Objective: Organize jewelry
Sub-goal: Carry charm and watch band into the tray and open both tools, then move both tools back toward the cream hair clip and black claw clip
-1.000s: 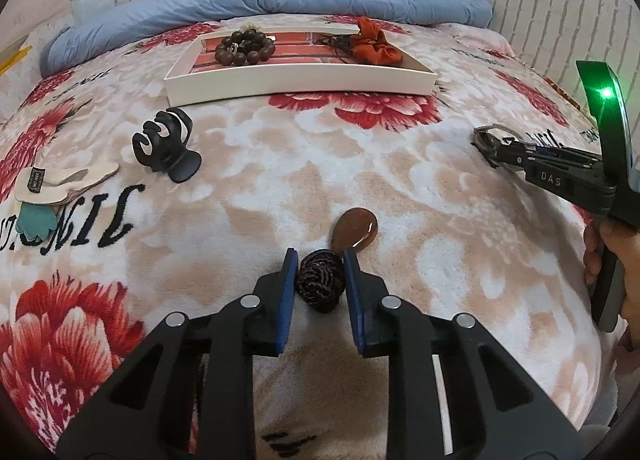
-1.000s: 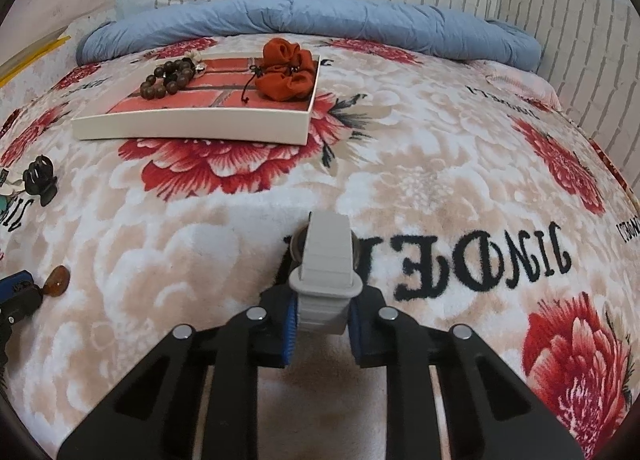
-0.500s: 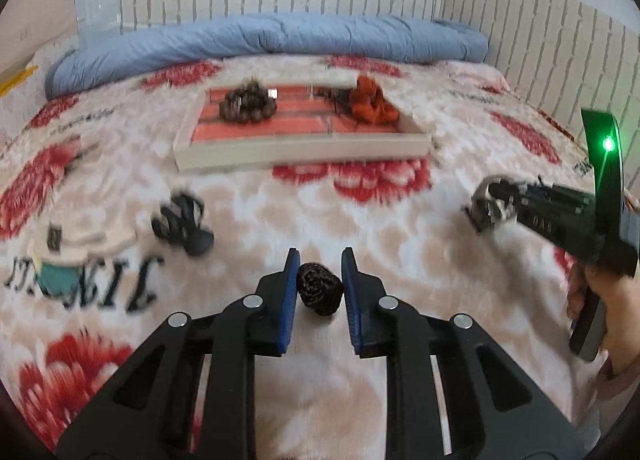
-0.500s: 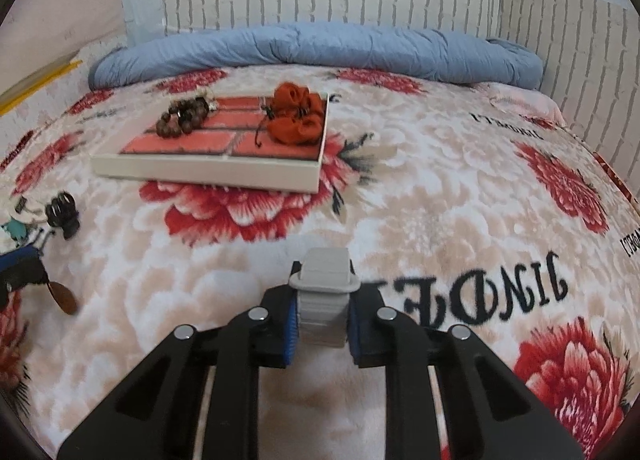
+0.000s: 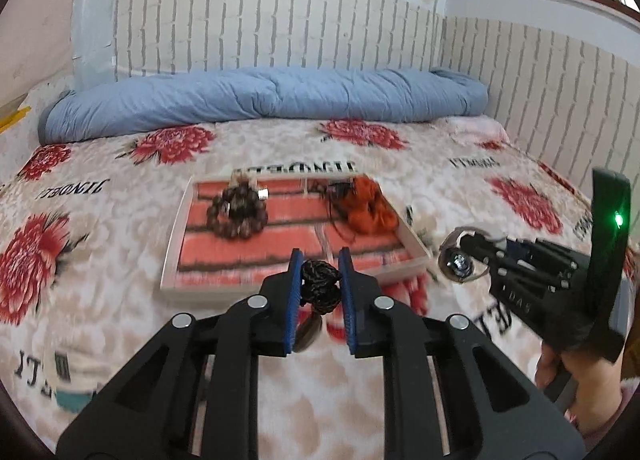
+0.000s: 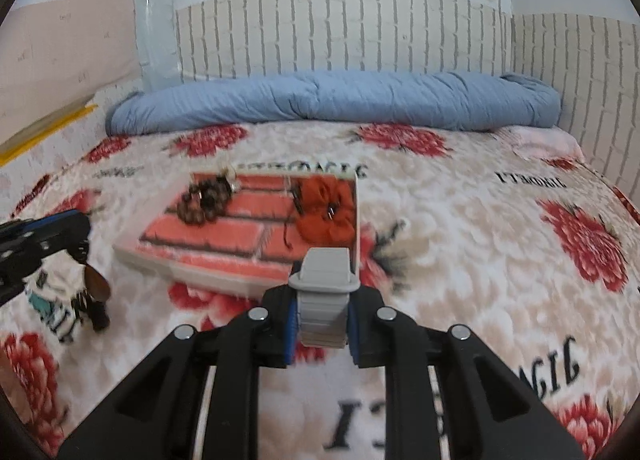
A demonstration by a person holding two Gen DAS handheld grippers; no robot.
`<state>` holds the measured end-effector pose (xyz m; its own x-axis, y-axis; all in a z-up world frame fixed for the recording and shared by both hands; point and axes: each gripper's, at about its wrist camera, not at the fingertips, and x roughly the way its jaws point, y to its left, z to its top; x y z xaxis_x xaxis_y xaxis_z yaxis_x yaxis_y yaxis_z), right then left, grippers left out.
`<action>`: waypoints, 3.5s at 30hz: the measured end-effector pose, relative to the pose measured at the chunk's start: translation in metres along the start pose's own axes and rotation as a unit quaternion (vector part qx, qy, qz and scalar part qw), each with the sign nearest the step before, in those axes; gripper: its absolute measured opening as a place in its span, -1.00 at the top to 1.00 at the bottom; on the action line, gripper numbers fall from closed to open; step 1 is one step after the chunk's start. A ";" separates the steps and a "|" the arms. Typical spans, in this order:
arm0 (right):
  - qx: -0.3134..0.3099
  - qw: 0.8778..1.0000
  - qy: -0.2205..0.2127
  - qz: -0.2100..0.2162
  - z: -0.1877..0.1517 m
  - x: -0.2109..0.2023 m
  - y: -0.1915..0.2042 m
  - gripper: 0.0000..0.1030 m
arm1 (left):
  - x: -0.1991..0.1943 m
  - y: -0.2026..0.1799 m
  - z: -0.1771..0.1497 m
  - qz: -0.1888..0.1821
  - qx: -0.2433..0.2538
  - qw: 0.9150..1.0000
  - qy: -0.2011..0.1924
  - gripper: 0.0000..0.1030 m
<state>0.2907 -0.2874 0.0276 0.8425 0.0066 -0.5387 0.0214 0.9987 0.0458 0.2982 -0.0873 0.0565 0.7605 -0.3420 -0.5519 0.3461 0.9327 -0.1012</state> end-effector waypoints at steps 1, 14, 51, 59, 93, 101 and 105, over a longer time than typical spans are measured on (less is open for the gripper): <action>0.001 1.000 -0.004 0.003 0.006 0.004 0.002 0.62 | 0.006 0.002 0.009 0.002 -0.003 1.000 -0.004 0.67; -0.014 0.999 -0.027 0.019 0.038 0.088 0.019 0.62 | 0.107 0.046 0.052 0.038 -0.040 0.999 0.000 0.67; 0.011 0.997 0.073 0.015 0.009 0.185 0.002 0.62 | 0.214 0.059 0.013 0.072 -0.045 0.991 0.105 0.67; 0.013 0.997 0.077 0.017 0.008 0.186 0.001 0.61 | 0.218 0.059 0.008 0.085 -0.038 0.989 0.115 0.67; 0.053 0.998 0.008 0.018 0.010 0.043 0.022 -0.84 | 0.021 0.058 0.001 0.154 0.009 0.988 0.029 -0.90; 0.037 0.999 0.007 -0.004 -0.008 0.008 0.059 -0.92 | -0.026 0.095 -0.031 0.186 0.047 0.981 0.042 -0.90; 0.027 0.999 0.019 -0.012 -0.023 0.004 0.084 -0.92 | -0.042 0.121 -0.046 0.203 0.057 0.976 0.045 -0.90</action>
<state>0.2835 -0.2018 0.0103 0.8200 -0.0143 -0.5722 0.0707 0.9946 0.0765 0.2832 0.0454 0.0290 0.7983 0.0698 -0.5981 0.0881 0.9691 0.2306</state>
